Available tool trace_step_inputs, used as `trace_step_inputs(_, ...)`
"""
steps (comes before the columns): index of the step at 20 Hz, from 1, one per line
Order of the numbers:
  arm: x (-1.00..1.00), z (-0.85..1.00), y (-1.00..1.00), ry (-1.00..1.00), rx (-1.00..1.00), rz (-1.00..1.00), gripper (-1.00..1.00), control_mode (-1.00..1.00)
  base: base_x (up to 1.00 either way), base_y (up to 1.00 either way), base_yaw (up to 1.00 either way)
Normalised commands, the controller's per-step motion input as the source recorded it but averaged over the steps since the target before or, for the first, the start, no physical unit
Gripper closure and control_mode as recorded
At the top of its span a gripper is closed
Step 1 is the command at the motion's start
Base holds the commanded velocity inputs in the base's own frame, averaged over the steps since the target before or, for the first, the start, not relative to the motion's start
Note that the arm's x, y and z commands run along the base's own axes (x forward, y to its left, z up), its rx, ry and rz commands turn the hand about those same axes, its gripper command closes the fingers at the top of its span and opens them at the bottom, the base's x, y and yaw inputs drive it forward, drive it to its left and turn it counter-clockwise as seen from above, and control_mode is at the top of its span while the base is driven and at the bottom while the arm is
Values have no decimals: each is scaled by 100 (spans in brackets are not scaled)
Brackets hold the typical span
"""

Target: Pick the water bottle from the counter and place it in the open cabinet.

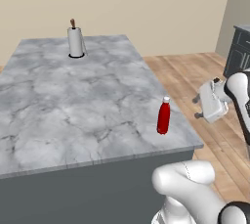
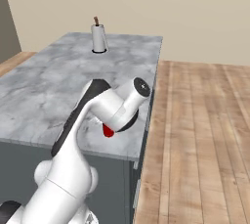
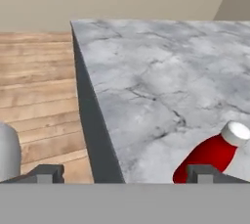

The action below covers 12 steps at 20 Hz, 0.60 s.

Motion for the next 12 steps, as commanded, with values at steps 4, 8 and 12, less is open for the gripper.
trace_step_inputs(4, 0, -25, -15, -13, 10, 35, -100, -100, 0, 0, 0)
trace_step_inputs(8, 10, -27, -4, -19, 12, 18, -100, -100, 0, 0, 0)
trace_step_inputs(12, 23, -19, 0, -12, 7, 0, -100, -100, 0, 0, 0)
